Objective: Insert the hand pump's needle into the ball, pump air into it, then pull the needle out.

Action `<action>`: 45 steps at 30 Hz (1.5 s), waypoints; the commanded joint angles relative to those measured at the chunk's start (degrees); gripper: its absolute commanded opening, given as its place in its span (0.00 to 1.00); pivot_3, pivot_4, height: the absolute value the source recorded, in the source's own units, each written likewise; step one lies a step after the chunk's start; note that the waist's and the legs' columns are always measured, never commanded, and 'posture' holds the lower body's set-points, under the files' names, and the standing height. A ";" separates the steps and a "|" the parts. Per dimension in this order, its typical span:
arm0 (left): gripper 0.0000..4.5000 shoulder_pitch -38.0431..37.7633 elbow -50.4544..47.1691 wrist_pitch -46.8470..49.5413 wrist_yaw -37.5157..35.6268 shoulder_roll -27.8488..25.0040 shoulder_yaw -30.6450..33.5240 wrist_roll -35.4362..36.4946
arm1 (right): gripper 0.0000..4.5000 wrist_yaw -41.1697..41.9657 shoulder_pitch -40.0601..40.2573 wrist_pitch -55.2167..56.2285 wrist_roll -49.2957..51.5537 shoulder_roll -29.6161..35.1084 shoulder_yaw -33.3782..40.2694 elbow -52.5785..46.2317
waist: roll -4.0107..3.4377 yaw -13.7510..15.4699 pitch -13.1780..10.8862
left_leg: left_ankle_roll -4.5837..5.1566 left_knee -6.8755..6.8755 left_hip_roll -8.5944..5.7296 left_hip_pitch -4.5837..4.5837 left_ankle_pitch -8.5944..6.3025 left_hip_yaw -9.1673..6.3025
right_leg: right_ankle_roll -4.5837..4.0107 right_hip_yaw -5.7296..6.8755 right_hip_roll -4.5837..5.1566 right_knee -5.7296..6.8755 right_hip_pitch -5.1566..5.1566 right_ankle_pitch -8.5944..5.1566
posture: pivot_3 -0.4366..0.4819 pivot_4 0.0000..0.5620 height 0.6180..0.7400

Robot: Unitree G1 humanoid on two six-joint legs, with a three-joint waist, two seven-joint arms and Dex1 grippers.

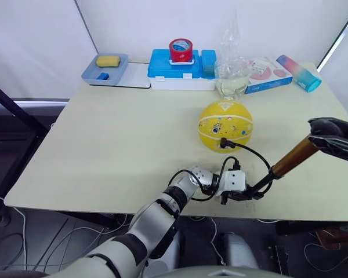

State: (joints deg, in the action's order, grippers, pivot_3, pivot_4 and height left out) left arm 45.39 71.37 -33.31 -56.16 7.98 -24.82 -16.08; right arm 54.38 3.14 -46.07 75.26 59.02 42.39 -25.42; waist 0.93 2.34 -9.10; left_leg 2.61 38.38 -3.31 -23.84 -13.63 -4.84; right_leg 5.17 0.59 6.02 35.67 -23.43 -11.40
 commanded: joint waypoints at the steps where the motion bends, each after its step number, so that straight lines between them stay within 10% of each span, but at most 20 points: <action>1: 0.24 -2.45 1.77 -0.99 -3.93 1.78 -4.20 -4.00 | 0.43 -1.09 -0.64 2.89 -2.57 -1.75 2.70 -1.07 | 0.00 0.00 0.00 | 0.01 0.00 0.00 0.00 0.00 0.00 | 0.00 0.00 0.00 -0.01 0.00 0.00 | 0.48 0.27 1.00; 16: 0.24 -3.34 1.59 -0.12 -2.94 2.53 -4.23 -4.12 | 0.43 3.70 8.95 27.76 -35.98 -19.24 -24.36 6.01 | 0.29 -0.01 0.22 | 0.00 0.02 -0.02 0.13 -0.01 -0.08 | 0.03 0.03 -0.05 0.02 0.09 -0.01 | 0.48 0.27 1.00; 36: 0.24 -2.85 2.28 0.13 -2.29 1.23 -4.64 -4.89 | 0.43 -3.03 -5.21 5.71 -0.57 0.98 2.68 -1.43 | 0.01 0.02 0.12 | 0.01 0.04 -0.05 0.06 0.00 -0.07 | 0.02 0.02 0.01 0.02 0.06 0.00 | 0.48 0.27 1.00; 45: 0.24 -2.71 2.44 -0.18 -1.97 1.31 -5.14 -5.31 | 0.43 -5.54 -6.07 0.78 1.51 0.79 3.97 -0.71 | 0.01 -0.01 0.09 | 0.03 0.04 -0.06 0.01 -0.01 0.00 | -0.15 -0.03 0.03 0.01 0.01 0.11 | 0.48 0.27 1.00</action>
State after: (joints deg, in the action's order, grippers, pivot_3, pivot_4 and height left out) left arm 44.33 71.02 -33.81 -56.12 7.98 -25.28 -16.11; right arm 50.83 -0.84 -48.85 77.17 60.20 39.43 -26.11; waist 0.94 2.33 -9.01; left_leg 2.64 38.41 -3.37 -23.83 -13.63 -4.86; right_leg 5.02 0.57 6.05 35.69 -23.42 -11.29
